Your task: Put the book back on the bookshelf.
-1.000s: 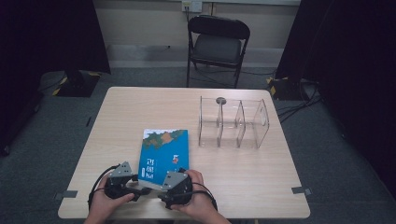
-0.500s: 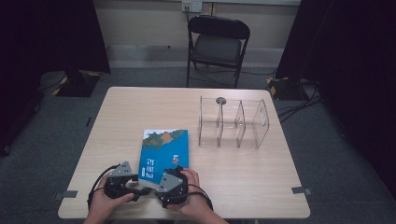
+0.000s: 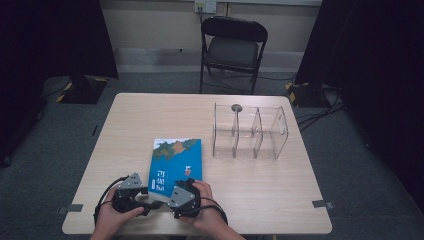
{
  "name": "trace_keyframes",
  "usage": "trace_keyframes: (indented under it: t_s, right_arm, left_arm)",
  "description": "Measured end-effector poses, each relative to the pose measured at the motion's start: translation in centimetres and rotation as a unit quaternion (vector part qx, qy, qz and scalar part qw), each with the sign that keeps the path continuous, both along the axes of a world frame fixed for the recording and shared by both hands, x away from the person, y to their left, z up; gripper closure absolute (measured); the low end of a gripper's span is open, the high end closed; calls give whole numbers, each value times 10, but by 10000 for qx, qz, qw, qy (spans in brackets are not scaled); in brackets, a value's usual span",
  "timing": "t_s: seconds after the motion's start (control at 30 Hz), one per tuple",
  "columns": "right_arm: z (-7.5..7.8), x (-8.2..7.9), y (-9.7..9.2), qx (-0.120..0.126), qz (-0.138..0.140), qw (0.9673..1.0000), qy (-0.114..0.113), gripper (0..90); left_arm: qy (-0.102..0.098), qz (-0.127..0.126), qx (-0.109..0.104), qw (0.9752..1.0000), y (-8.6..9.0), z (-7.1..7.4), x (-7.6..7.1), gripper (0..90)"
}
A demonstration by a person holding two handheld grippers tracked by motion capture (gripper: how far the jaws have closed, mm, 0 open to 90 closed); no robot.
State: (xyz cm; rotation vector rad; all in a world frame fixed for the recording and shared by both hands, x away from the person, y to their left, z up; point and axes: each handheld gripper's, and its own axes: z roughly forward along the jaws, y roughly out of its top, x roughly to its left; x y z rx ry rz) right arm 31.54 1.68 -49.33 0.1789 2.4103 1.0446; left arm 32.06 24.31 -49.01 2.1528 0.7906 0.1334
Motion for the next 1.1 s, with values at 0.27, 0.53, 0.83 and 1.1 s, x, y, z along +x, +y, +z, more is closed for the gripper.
trace_keyframes:
  t_s: [0.27, 0.53, 0.83, 1.1]
  right_arm:
    - [8, 1, -2, -19, 68, 9999, 98, 447]
    - [19, 4, -2, -88, 18, 9992, 387, 505]
    - [36, 11, -2, -93, -43, 9970, 772, 521]
    - [61, 22, -5, 125, -117, 9940, 1085, 544]
  left_arm:
    - [-135, -58, 12, 9999, 2, 2, 1, 314]
    - [-512, -37, 209, 9985, 17, 9, 2, 239]
    - [-591, -27, 382, 9975, 30, 0, 13, 159]
    - [-566, -117, 534, 9969, 34, -9, 23, 160]
